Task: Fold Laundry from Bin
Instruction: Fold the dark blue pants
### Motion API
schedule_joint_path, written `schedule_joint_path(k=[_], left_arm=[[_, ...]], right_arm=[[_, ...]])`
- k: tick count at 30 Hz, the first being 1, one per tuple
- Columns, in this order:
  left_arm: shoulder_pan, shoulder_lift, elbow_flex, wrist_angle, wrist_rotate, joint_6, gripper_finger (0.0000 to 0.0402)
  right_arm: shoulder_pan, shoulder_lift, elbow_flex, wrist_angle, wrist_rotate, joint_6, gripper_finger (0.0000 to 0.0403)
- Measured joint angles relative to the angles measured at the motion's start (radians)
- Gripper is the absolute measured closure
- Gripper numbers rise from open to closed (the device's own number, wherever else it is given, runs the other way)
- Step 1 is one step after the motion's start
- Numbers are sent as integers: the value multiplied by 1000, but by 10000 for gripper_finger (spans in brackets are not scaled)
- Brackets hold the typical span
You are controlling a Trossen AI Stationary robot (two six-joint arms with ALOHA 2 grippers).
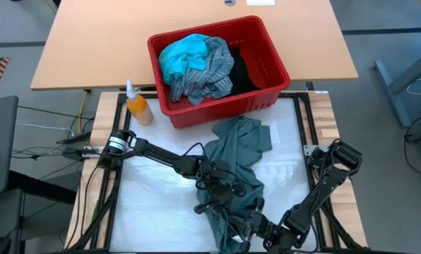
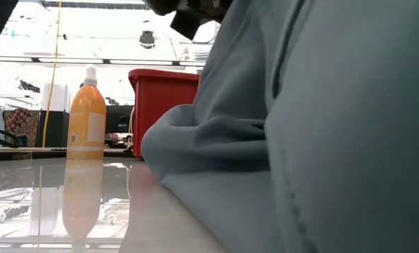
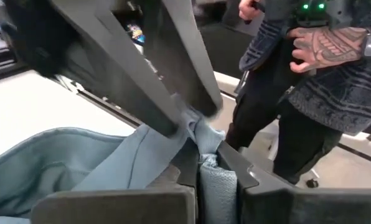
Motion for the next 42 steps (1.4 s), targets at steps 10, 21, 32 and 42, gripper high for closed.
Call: schedule_joint_path(k=[10,21,32,42], left_arm=[[23,0,0,-4,-32,-2,396],[50,0,0,-34,-70,-3,390],[54,0,0,-40,-58,-1,386],[132,-143,-1,-41,192,-75,396]], right_arm=[[30,-145,1,139,-214,157,205],[61,-20,0,232,-188,273,242],[11,-23,0,-101,-280,519,249],[24,-204,0,-137,-133,186,249]])
